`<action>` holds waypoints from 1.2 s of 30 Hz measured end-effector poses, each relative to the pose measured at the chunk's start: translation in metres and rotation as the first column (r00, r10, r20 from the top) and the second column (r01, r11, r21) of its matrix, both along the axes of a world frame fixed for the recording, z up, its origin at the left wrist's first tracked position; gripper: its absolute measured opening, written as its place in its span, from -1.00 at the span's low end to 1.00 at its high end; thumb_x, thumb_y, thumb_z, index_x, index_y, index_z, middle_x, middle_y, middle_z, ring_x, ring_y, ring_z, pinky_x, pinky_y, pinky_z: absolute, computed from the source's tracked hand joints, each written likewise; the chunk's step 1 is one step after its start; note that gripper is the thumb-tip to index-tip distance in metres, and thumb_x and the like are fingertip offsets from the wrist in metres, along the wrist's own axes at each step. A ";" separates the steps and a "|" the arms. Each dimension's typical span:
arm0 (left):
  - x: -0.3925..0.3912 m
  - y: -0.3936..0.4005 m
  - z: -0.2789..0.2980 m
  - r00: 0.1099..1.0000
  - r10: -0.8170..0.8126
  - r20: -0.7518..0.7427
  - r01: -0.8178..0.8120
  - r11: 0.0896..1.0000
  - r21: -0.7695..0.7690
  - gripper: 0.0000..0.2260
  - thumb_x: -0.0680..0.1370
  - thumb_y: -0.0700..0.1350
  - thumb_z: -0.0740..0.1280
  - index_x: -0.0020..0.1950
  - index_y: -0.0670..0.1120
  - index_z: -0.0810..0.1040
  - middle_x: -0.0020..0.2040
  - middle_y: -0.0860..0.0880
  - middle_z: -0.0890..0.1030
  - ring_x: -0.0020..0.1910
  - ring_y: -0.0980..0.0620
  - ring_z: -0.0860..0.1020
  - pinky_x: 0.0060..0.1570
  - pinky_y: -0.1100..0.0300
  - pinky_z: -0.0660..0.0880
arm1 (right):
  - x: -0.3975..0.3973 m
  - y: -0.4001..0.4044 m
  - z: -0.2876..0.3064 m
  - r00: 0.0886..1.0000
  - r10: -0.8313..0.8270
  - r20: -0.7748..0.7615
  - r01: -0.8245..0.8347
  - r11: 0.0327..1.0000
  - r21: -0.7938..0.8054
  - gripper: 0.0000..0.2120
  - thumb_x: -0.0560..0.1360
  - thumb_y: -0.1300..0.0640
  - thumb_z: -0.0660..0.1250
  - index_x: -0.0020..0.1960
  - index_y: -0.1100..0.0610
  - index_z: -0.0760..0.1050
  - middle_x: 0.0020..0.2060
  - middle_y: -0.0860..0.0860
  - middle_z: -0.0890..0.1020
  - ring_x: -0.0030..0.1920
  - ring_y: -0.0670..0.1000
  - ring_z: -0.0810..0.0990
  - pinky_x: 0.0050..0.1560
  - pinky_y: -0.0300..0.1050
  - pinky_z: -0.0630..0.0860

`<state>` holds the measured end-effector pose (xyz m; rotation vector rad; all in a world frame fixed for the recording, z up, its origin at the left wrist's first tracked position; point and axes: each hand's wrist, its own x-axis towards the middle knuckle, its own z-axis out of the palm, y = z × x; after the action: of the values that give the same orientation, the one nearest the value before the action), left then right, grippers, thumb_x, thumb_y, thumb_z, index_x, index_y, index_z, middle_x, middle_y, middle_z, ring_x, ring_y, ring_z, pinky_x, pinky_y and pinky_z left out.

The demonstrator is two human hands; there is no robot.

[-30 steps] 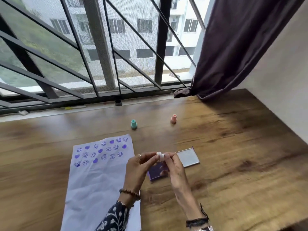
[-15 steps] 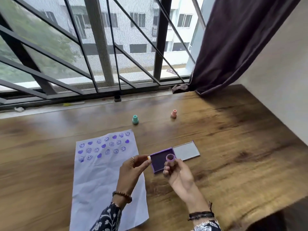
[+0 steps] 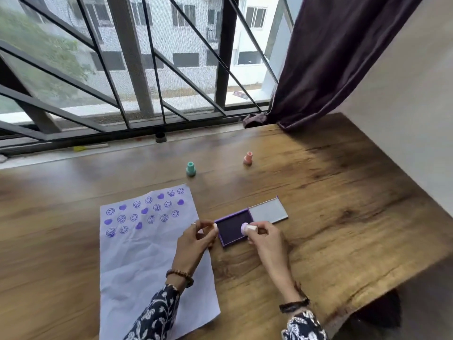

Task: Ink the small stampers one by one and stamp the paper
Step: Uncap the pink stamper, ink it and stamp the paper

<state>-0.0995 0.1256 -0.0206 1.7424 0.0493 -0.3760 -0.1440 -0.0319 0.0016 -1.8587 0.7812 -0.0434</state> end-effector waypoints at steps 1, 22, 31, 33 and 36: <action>0.001 -0.001 0.000 1.000 -0.004 0.005 0.004 1.000 0.010 -0.93 0.47 -0.13 0.37 -0.07 -0.06 0.57 -0.21 -0.10 0.63 -0.32 0.04 0.54 -0.21 0.13 0.54 | 0.002 0.002 0.000 0.999 0.047 -0.010 -0.048 0.987 -0.151 -0.90 0.38 0.03 0.39 -0.24 0.06 0.57 -0.28 0.03 0.67 -0.21 0.06 0.62 -0.19 -0.02 0.53; 0.007 0.003 0.000 0.997 -0.065 0.048 0.061 0.995 0.072 -0.90 0.46 -0.11 0.38 -0.04 -0.05 0.57 -0.13 -0.02 0.65 -0.23 0.08 0.58 -0.20 0.34 0.54 | 0.058 0.006 0.008 0.867 0.325 -0.378 -0.483 0.734 -0.477 -0.81 0.39 0.15 0.33 -0.30 0.20 0.37 -0.21 0.25 0.57 -0.12 0.23 0.55 -0.22 -0.08 0.35; 0.015 0.066 0.005 0.914 0.033 0.405 -0.172 0.935 0.311 -0.87 0.44 -0.15 0.39 -0.04 -0.03 0.55 -0.04 0.04 0.60 0.02 0.08 0.48 0.02 0.31 0.35 | 0.059 0.027 0.025 0.964 0.217 -0.157 -0.239 0.961 -0.142 -0.85 0.35 0.10 0.40 -0.21 0.18 0.53 -0.21 0.13 0.67 -0.13 0.14 0.65 -0.09 0.04 0.59; 0.020 0.083 -0.001 0.910 0.004 0.414 -0.170 0.915 0.366 -0.86 0.44 -0.18 0.39 -0.03 -0.05 0.54 -0.01 0.04 0.59 0.10 0.05 0.48 0.10 0.30 0.31 | 0.061 0.054 0.024 0.979 0.198 -0.036 -0.199 0.980 -0.013 -0.89 0.36 0.09 0.44 -0.19 0.12 0.56 -0.21 0.07 0.69 -0.18 0.04 0.66 -0.13 -0.05 0.60; 0.027 0.098 -0.008 0.932 0.021 0.362 -0.161 0.919 0.360 -0.85 0.44 -0.19 0.39 -0.02 -0.05 0.53 0.02 0.09 0.56 0.22 0.03 0.43 0.17 0.24 0.29 | 0.070 0.088 0.019 0.982 0.181 0.056 -0.183 0.983 0.025 -0.93 0.36 0.12 0.45 -0.19 0.08 0.57 -0.26 0.00 0.68 -0.21 -0.02 0.64 -0.19 -0.15 0.56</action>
<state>-0.0725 0.2234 -0.0284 2.1674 -0.0571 0.0280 -0.0742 0.0565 0.0208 -1.8852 0.5696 0.0346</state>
